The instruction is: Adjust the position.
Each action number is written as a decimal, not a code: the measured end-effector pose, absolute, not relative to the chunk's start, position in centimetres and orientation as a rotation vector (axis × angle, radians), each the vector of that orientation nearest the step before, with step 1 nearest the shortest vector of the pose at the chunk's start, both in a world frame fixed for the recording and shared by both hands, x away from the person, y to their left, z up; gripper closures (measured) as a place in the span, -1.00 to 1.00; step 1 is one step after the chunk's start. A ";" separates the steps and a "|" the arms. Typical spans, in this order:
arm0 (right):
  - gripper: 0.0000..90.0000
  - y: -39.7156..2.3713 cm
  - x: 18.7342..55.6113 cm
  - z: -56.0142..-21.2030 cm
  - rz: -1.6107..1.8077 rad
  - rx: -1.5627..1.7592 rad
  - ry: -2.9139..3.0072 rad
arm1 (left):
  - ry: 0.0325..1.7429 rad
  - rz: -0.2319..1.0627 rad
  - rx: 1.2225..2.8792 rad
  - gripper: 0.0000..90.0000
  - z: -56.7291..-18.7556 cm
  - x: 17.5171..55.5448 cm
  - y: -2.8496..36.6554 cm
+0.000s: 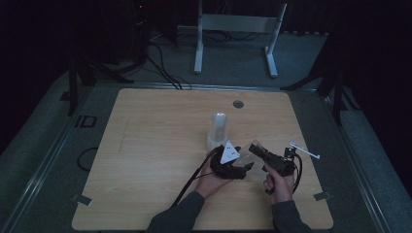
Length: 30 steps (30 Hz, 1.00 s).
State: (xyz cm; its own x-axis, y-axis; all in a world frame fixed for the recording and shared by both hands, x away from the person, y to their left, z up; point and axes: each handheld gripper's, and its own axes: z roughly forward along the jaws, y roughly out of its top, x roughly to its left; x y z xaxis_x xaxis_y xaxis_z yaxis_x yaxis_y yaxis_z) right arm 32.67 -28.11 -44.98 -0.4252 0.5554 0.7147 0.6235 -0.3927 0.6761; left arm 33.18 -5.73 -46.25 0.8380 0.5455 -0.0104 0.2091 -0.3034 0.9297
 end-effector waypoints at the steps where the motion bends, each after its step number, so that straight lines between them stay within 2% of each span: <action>1: -0.18 -28.1 32.7 -45.0 -1.978 -1.653 -1.706 | 0.564 0.371 1.885 -0.37 -46.2 33.2 -5.7; 11: -0.26 -27.9 32.4 -44.8 -1.963 -1.630 -1.751 | 0.562 0.374 1.883 -0.37 -45.9 33.4 -5.4; 30: -0.18 -28.3 31.9 -44.7 -1.960 -1.567 -1.809 | 0.580 0.394 1.886 -0.37 -45.5 33.8 -4.3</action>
